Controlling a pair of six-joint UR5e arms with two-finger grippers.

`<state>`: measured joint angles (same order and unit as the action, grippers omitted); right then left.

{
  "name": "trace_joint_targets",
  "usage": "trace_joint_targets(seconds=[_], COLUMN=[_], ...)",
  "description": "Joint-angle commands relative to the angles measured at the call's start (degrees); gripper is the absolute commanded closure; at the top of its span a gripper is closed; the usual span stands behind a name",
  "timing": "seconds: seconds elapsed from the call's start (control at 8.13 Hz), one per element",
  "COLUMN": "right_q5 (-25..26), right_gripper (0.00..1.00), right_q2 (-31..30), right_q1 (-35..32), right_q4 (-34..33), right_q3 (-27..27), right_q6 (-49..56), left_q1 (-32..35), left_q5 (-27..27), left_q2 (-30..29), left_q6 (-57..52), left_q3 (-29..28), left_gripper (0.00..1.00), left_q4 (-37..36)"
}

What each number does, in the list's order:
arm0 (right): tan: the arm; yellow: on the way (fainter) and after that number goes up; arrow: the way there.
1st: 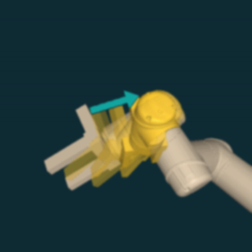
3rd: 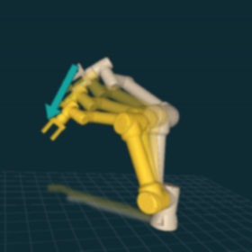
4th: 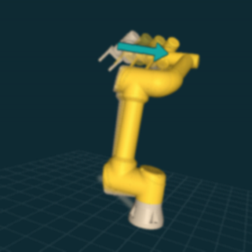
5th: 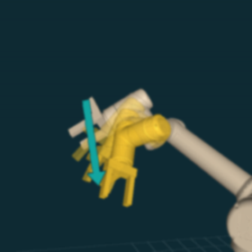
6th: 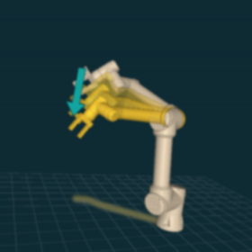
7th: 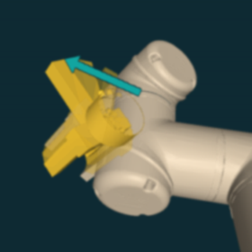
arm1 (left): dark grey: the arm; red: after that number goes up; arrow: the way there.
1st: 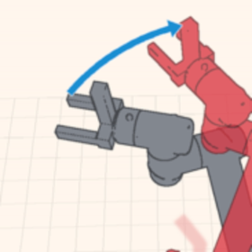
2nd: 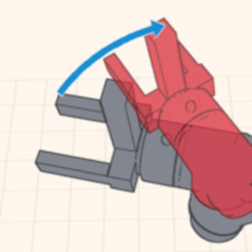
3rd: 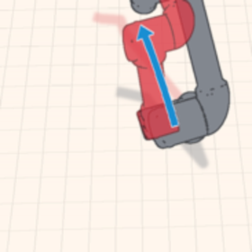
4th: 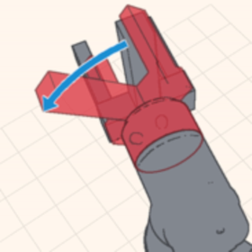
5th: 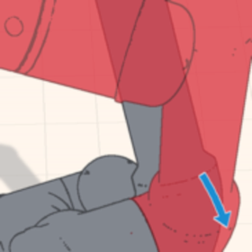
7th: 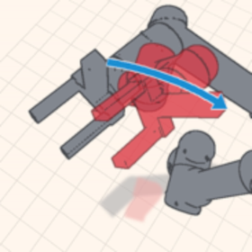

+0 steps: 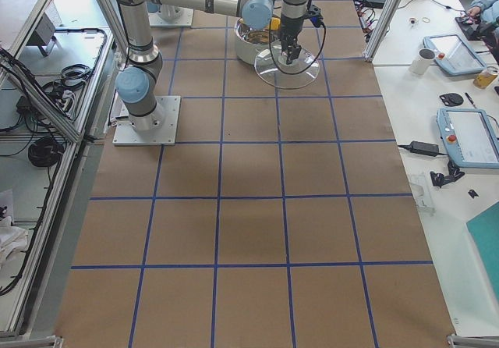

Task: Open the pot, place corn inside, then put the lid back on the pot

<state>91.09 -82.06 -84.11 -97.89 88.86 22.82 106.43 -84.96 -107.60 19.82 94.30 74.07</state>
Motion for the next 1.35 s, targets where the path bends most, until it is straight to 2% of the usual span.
trace_joint_targets(seconds=[0.0, 0.61, 0.74, 1.11, 1.23], right_q5=[-0.21, -0.21, -0.21, -0.21, -0.3], right_gripper=[1.0, 1.0, 1.0, 1.0, 1.0], right_q2=[-0.11, -0.11, -0.11, -0.2, -0.38], right_q1=[1.58, 1.58, 1.58, 1.58, 1.49], right_q4=[0.42, 0.69, 0.69, 0.69, 0.69], right_q3=[0.08, 0.08, 0.17, 0.08, 0.17], right_q6=[0.12, 0.03, 0.03, -0.06, -0.75], left_q1=[0.0, -1.31, -2.71, -11.04, -14.2], left_q5=[-0.11, -0.64, -0.82, -1.25, -4.21], left_q2=[-0.33, 1.34, 1.52, 2.48, 3.18], left_q6=[0.22, -2.23, -7.03, -12.86, -15.05], left_q3=[-0.17, -1.57, -3.66, -11.39, -14.03], left_gripper=[0.0, 0.0, 0.0, 0.0, 0.0], left_q4=[-0.77, 0.11, 0.2, 8.08, 10.98])
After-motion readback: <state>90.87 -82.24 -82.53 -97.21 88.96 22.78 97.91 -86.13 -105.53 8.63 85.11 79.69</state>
